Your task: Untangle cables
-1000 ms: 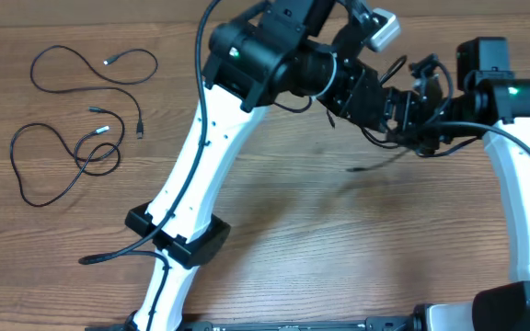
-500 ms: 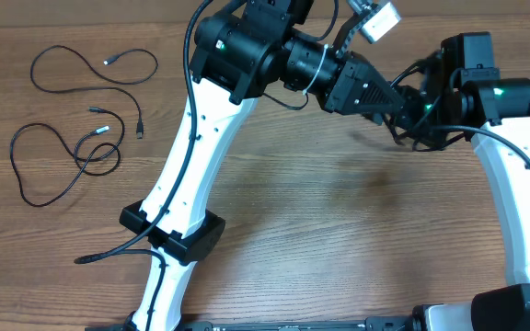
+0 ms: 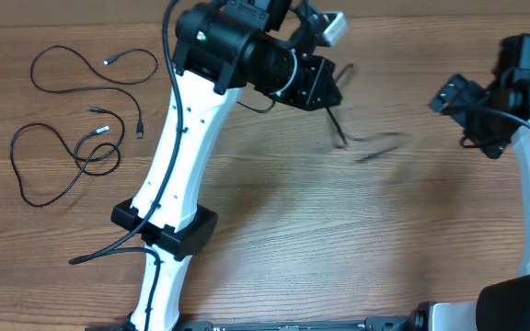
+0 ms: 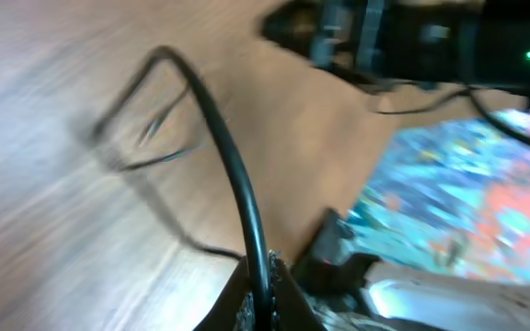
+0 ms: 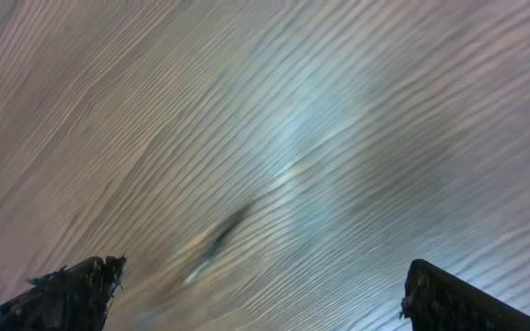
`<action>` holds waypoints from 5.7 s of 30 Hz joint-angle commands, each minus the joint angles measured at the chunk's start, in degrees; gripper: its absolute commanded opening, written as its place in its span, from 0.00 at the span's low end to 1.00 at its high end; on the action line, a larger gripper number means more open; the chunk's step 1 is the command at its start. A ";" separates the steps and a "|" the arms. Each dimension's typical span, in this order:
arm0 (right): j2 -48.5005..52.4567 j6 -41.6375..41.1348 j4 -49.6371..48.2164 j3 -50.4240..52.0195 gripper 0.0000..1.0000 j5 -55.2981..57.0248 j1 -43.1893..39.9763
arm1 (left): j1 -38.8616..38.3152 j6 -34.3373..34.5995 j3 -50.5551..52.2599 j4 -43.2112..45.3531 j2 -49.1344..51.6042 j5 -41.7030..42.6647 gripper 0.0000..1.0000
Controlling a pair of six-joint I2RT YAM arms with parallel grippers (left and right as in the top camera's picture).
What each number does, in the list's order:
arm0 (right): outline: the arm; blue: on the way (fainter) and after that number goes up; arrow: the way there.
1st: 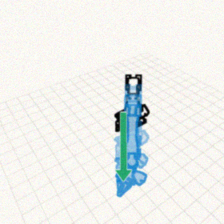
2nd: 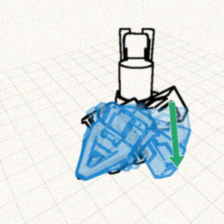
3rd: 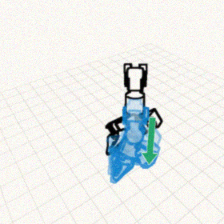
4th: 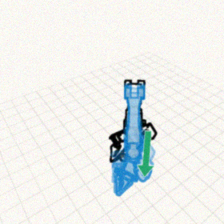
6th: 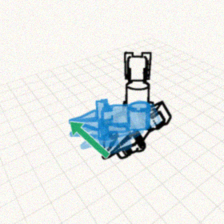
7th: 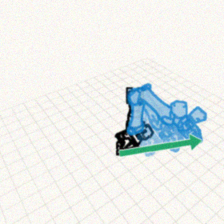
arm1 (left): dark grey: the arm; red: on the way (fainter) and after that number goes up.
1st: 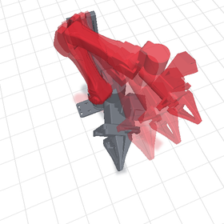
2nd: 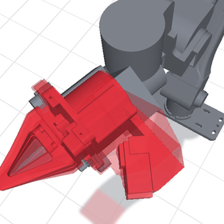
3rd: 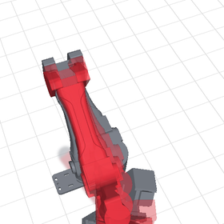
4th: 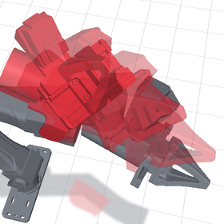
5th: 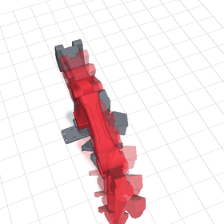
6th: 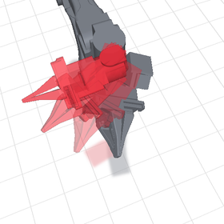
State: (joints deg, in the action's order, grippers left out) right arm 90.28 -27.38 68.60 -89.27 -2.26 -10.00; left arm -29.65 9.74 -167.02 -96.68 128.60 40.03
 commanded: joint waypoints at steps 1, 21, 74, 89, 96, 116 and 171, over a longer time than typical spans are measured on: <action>0.09 -0.72 0.17 0.09 1.00 2.21 -3.26 | 1.66 1.31 -0.61 -0.13 -0.13 -4.61 0.04; 0.09 23.43 -3.13 0.09 1.00 -38.53 9.55 | 1.22 7.34 -0.61 10.21 -0.13 16.94 0.04; 0.24 6.23 -5.40 0.07 1.00 -13.64 -3.89 | 7.58 8.02 -0.61 0.52 -0.13 9.51 0.04; 0.24 7.93 -4.74 0.09 1.00 -19.69 -3.85 | 1.73 7.89 0.04 0.04 -0.02 -8.61 0.04; 0.24 7.96 -3.82 0.09 1.00 -19.65 -3.85 | 1.01 4.66 0.04 -0.11 -0.02 -5.66 0.04; 0.31 24.46 -5.44 0.09 1.00 -32.24 8.63 | 2.23 18.43 0.04 19.71 -0.02 31.63 0.04; 0.28 36.28 -1.11 0.07 0.95 -41.57 10.69 | 11.02 18.99 0.04 20.00 -0.02 35.45 0.04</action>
State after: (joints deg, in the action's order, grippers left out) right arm 90.43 5.96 67.18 -89.27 -41.34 0.75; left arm -18.98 29.85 -166.76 -76.71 128.60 78.11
